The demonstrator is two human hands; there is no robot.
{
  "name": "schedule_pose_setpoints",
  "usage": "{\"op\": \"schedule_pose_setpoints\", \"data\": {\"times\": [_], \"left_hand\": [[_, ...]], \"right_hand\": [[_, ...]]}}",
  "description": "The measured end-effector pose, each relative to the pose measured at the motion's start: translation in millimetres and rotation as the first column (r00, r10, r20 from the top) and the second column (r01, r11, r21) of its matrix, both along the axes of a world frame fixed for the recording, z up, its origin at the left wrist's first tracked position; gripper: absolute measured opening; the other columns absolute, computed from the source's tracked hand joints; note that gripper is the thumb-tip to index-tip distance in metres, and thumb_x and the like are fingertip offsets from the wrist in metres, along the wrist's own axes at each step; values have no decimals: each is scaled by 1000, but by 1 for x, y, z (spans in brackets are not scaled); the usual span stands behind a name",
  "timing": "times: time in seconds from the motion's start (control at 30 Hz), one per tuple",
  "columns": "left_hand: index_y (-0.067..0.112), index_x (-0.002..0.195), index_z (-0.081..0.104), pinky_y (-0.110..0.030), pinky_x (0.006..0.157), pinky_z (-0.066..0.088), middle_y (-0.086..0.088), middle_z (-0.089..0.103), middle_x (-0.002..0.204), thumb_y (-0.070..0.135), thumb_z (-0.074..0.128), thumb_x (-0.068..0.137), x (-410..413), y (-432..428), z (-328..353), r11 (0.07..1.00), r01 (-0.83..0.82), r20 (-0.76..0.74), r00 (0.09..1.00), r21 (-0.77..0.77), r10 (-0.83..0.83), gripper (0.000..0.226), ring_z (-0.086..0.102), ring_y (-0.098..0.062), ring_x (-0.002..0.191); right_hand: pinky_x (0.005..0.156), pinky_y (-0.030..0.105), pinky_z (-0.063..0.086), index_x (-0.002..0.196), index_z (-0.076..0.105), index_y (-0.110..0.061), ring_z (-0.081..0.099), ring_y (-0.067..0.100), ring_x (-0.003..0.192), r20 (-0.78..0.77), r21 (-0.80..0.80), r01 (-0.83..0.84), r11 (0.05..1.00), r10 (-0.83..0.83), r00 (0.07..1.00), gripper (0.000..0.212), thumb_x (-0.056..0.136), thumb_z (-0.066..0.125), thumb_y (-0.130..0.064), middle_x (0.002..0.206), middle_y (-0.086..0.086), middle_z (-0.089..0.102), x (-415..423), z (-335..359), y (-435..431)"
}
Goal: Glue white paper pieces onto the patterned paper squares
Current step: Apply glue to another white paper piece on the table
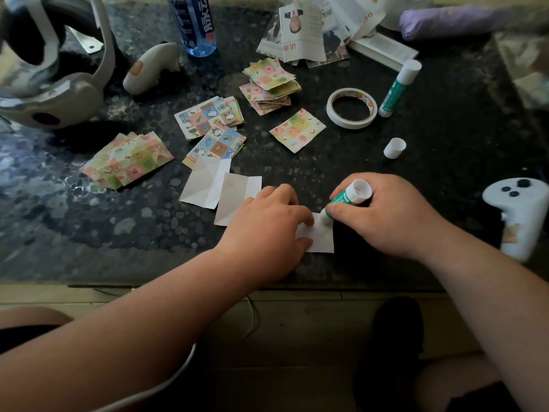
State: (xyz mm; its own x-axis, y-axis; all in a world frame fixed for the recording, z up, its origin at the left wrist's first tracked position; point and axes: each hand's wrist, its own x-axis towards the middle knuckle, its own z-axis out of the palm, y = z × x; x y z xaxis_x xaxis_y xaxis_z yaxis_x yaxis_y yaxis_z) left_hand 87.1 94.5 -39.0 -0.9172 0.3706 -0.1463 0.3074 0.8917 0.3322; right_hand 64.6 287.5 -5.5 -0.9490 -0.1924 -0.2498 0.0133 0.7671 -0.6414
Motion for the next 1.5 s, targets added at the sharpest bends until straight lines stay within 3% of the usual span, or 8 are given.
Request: {"op": "schedule_pose_setpoints", "data": {"times": [0.37, 0.6, 0.7, 0.87, 1.1, 1.33, 1.4, 1.5], "left_hand": [[42, 128, 61, -32, 102, 42, 10, 45, 125, 53, 61, 93, -1, 0, -1, 1000, -11, 8, 1000, 3, 11, 37, 41, -13, 119], [41, 128, 61, -33, 102, 41, 10, 45, 125, 52, 61, 93, -1, 0, -1, 1000, -12, 6, 1000, 4, 12, 37, 41, -14, 119], [41, 128, 61, -33, 101, 42, 9, 45, 125, 52, 61, 93, -1, 0, -1, 1000, -12, 7, 1000, 0, 12, 36, 42, -14, 118], [41, 128, 61, -32, 101, 41, 10, 45, 126, 52, 60, 94, 0, 0, 1, 1000, -10, 13, 1000, -2, 10, 36, 41, -14, 119], [42, 127, 61, -31, 98, 41, 10, 46, 125, 53, 61, 93, 0, 1, 1, 1000, -16, 6, 1000, -3, 16, 36, 42, -14, 118], [41, 128, 61, -31, 100, 40, 9, 45, 126, 52, 61, 94, 0, 1, 4, 1000, -14, 26, 1000, -8, 14, 36, 41, -14, 118], [41, 126, 62, -31, 99, 41, 9, 46, 124, 51, 61, 93, 1, 1, 5, 1000, -13, 24, 1000, -1, 13, 35, 42, -14, 117], [37, 125, 63, -30, 97, 42, 8, 49, 120, 47, 61, 94, 2, 2, 4, 1000, -11, 34, 999, 20, 10, 33, 46, -15, 115]], "right_hand": [[65, 22, 46, 81, 72, -29, 65, 6, 81, 95, 72, -121, 990, 114, 989, 6, 86, 76, -29, 80, -9, 70, -1, 5, 0], [67, 21, 47, 83, 72, -29, 64, 5, 85, 26, 27, -43, 999, 42, 999, 6, 87, 76, -30, 85, -10, 70, 0, 2, 0], [63, 22, 47, 80, 72, -29, 64, 3, 80, 66, 40, -57, 998, 54, 996, 7, 85, 77, -29, 80, -10, 70, -1, 5, 1], [74, 40, 60, 80, 74, -20, 68, 12, 80, 163, 74, -138, 988, 125, 979, 8, 82, 76, -27, 80, -2, 72, 0, 8, -2], [69, 24, 52, 83, 72, -28, 65, 7, 83, 89, 42, -56, 998, 52, 995, 6, 86, 76, -31, 83, -9, 70, 3, 8, -2], [77, 42, 61, 82, 75, -21, 70, 12, 79, 222, 75, -161, 984, 141, 965, 8, 80, 79, -28, 80, -3, 74, 2, 13, -5], [73, 37, 59, 79, 77, -22, 70, 9, 75, 185, -4, -131, 991, 129, 974, 3, 80, 79, -23, 78, -4, 75, 0, 16, 1], [62, 31, 54, 77, 76, -13, 67, 19, 70, 140, -325, 65, 943, -21, 990, 12, 87, 72, -8, 77, 12, 73, -6, 23, 15]]}}
